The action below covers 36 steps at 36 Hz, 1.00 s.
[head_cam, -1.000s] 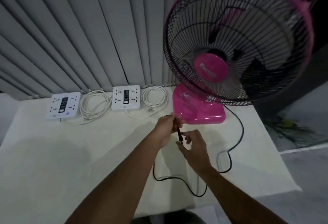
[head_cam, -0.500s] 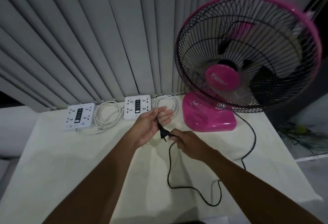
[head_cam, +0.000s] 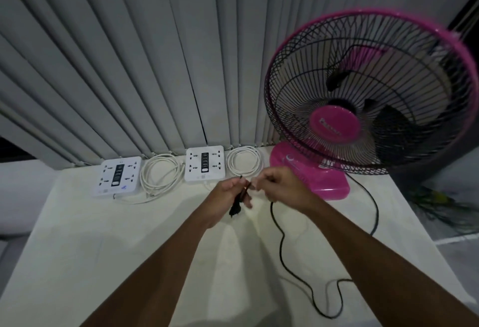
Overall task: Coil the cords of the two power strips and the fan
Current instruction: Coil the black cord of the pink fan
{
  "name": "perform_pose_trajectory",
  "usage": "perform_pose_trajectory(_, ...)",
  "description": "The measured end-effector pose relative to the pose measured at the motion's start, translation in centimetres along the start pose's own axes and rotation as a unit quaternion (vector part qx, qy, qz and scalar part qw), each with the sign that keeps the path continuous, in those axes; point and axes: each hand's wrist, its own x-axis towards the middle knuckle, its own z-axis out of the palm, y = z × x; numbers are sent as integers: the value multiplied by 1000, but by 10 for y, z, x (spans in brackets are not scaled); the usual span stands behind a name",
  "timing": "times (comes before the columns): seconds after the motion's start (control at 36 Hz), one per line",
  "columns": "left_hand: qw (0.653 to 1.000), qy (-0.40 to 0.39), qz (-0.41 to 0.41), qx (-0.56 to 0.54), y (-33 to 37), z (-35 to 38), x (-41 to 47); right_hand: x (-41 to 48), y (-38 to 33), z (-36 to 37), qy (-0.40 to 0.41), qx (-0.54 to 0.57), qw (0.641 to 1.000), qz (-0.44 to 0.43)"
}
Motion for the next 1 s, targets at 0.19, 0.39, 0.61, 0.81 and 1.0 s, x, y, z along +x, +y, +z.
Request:
perform_pose_trajectory(0.19,989,-66,-85,-105,5,9,-7,21,15,-19,50,-67,994,66)
perform_pose_trajectory(0.39,938,-56,-26,-340,7,2,1,-7,47,27,-29,-224,972,57)
perform_pose_trajectory(0.61,953,42,4,-300,-5,-11,13,-27,27,18,-90,-317,943,-35)
perform_pose_trajectory(0.81,994,94,6,-51,-11,11,7,-13,-4,-3,-50,-67,995,60)
perform_pose_trajectory(1.0,996,-41,-47,-70,-6,28,-5,12,17,-21,26,-17,992,121)
